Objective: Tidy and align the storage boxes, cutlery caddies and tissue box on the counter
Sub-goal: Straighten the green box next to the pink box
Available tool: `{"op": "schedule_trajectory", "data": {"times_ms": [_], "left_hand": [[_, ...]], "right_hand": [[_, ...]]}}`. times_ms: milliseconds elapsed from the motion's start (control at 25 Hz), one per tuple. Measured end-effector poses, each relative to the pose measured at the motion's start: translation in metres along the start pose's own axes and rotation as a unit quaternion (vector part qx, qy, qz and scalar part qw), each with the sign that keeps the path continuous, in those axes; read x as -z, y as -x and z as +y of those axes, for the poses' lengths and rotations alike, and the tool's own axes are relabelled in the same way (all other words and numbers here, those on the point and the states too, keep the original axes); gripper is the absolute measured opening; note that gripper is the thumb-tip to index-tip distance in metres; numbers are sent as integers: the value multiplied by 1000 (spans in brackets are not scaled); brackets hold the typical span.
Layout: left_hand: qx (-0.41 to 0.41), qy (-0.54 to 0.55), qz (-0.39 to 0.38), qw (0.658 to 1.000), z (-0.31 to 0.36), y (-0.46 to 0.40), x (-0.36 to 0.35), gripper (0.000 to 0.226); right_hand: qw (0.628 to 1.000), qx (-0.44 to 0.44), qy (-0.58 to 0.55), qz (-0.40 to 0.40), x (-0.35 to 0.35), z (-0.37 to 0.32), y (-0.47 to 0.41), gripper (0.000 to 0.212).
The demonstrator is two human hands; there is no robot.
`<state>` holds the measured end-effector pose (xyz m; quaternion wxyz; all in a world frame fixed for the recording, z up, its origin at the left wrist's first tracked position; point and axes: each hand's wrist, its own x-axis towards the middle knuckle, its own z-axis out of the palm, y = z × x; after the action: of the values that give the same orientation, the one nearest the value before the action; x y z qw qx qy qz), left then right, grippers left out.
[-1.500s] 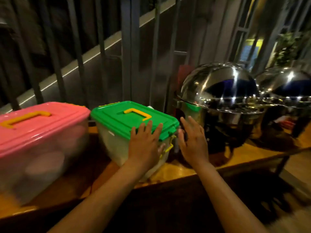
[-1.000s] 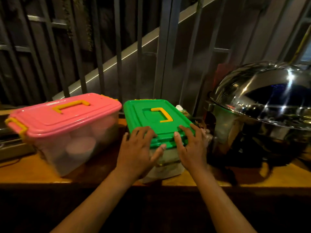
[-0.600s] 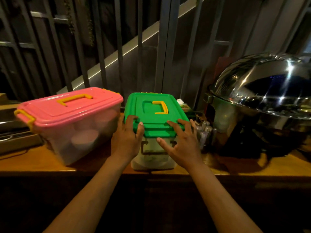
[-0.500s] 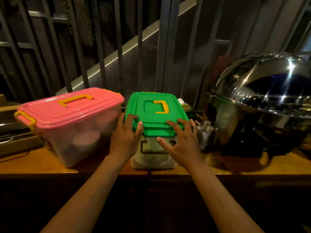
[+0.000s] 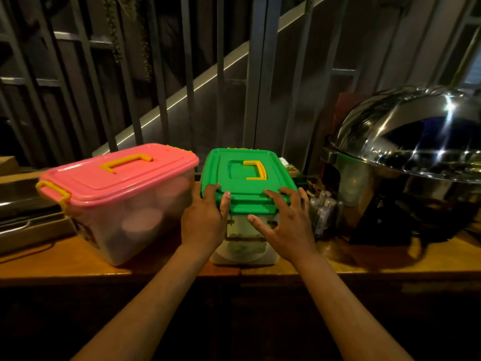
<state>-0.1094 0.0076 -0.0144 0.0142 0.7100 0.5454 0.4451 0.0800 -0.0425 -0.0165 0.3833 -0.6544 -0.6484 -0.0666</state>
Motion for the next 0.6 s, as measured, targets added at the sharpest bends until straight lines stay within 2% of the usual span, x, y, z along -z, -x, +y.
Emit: {"op": "schedule_trajectory", "data": {"times_ms": [200,280,400,520,600], "left_hand": [[9,-18,-15,1000,7,3,0,50],[11,-24,-48,999,6,1,5,47],[-3,-13,-96,995,-6,-2,18,56],[-52,-37,-47,997,-16,3,50,54],[-131,-118,41,983,-32,10,76,46]], "right_hand": [[999,7,5,-31,6,4,-1,74],[999,10,4,-53,10,4,-2,74],[998,-14,-30,-61,20,1,-3,74],[999,-13,-37,29,21,-24,0,67],[998,31,-11,55,6,-60,2,60]]}}
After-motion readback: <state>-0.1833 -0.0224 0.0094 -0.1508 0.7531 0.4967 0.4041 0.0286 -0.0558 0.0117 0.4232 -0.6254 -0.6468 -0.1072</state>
